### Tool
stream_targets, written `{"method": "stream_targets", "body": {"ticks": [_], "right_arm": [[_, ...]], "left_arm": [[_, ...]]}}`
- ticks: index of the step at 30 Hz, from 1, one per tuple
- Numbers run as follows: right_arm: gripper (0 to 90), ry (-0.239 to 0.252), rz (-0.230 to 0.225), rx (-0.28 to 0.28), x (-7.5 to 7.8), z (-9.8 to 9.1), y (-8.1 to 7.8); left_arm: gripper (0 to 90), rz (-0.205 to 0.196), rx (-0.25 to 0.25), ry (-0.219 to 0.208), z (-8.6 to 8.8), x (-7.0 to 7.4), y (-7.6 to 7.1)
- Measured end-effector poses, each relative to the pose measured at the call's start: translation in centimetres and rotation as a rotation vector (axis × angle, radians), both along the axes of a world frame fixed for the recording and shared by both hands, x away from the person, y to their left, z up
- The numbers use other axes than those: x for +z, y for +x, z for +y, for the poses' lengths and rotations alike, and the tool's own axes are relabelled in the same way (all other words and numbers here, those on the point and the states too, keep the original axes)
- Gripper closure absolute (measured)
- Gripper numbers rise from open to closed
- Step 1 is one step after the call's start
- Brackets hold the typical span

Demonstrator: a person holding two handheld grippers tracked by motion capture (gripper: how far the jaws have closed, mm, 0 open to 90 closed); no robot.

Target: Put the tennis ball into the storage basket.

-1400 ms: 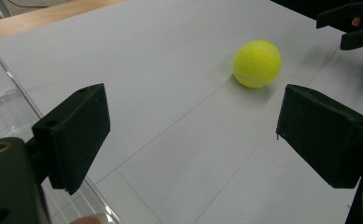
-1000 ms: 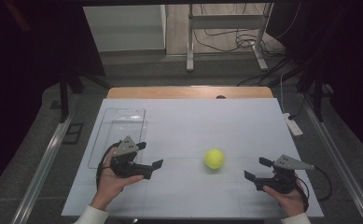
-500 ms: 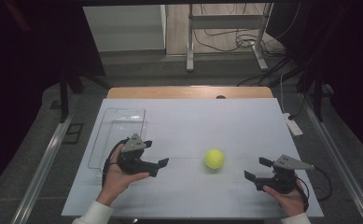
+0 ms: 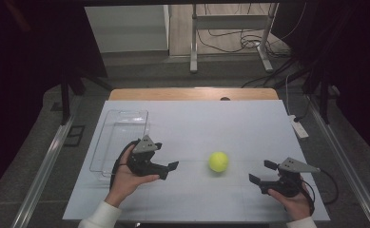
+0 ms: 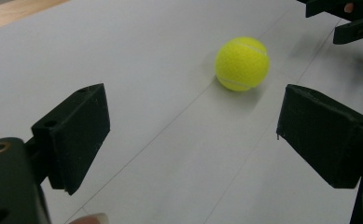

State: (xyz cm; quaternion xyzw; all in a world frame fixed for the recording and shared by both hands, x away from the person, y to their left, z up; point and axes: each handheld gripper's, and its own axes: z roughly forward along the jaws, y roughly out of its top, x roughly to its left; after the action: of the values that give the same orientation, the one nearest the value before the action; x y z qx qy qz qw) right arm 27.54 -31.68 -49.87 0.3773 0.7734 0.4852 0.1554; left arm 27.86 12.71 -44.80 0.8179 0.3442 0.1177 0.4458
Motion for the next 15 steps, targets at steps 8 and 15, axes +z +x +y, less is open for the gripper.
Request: {"method": "stream_targets", "body": {"ticks": [8, 15], "right_arm": [[12.8, 0.002, 0.001, 0.002, 0.0, 0.0, 0.0], [12.8, 0.0, 0.002, 0.003, 0.0, 0.0, 0.1]], "left_arm": [[9.7, 0.01, -0.014, 0.014, -0.8, -0.1, 0.3], [9.6, 0.02, -0.026, 0.025, -1.5, -0.2, 0.6]]}}
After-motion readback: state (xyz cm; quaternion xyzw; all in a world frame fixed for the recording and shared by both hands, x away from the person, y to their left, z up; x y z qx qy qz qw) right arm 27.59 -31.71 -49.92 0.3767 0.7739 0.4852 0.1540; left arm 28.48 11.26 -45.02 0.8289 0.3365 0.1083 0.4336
